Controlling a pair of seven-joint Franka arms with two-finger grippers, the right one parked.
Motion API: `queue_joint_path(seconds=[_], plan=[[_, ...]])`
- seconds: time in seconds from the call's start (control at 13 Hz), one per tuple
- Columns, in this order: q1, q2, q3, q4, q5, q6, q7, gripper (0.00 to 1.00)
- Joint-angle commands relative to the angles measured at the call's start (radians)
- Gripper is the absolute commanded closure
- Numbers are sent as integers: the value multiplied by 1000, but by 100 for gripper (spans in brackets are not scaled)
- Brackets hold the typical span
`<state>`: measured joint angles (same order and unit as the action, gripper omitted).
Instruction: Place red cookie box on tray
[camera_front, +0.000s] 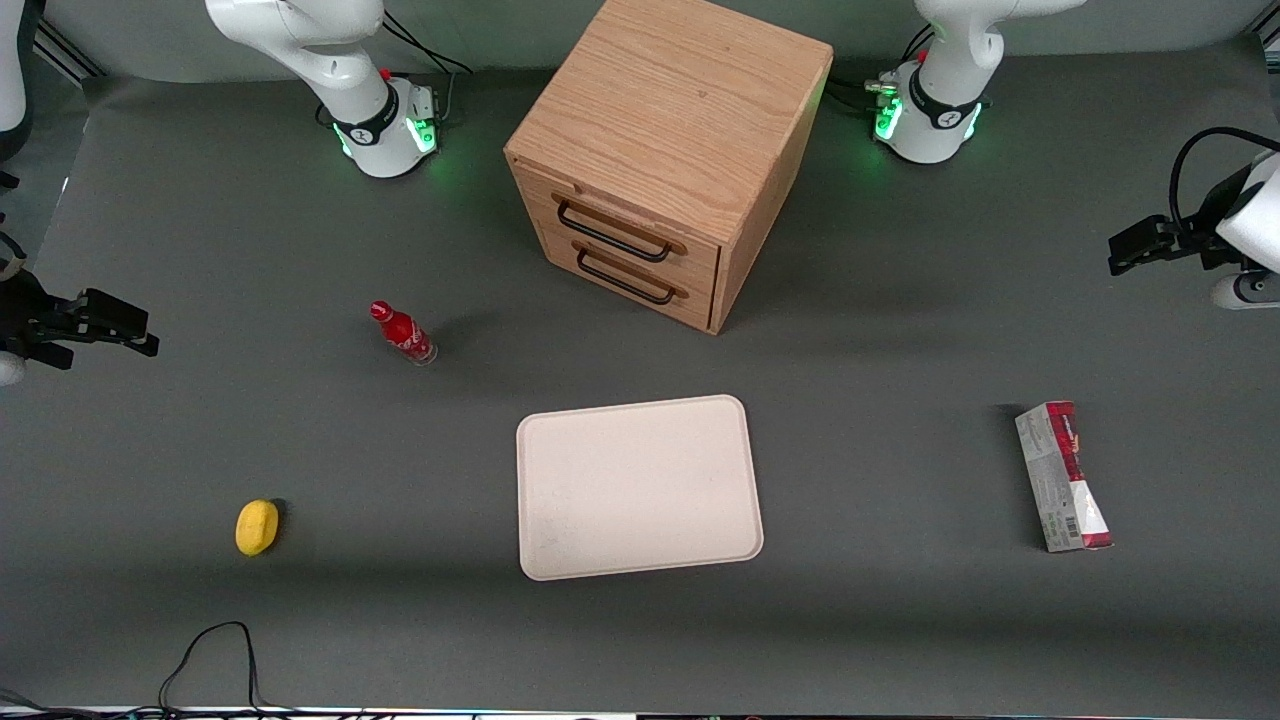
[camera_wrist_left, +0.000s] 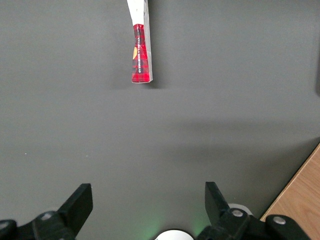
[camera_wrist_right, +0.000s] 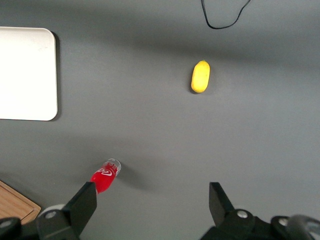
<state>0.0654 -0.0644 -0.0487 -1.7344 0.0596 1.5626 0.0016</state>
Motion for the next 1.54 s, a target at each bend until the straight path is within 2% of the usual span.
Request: queue_joint_path(seconds=[0.0, 0.15, 0.31, 0.85, 1.0, 1.31, 1.46], plan=[[-22, 24, 4, 76, 6, -85, 4, 0], [-16, 66, 3, 137, 6, -99, -21, 0], [-1, 75, 4, 142, -20, -137, -22, 0], [-10, 81, 3, 148, -12, -124, -17, 0], [-6, 116, 3, 180, -10, -118, -8, 0], [-3, 271, 4, 356, -15, -119, -6, 0], [2, 378, 6, 493, -24, -144, 7, 0]])
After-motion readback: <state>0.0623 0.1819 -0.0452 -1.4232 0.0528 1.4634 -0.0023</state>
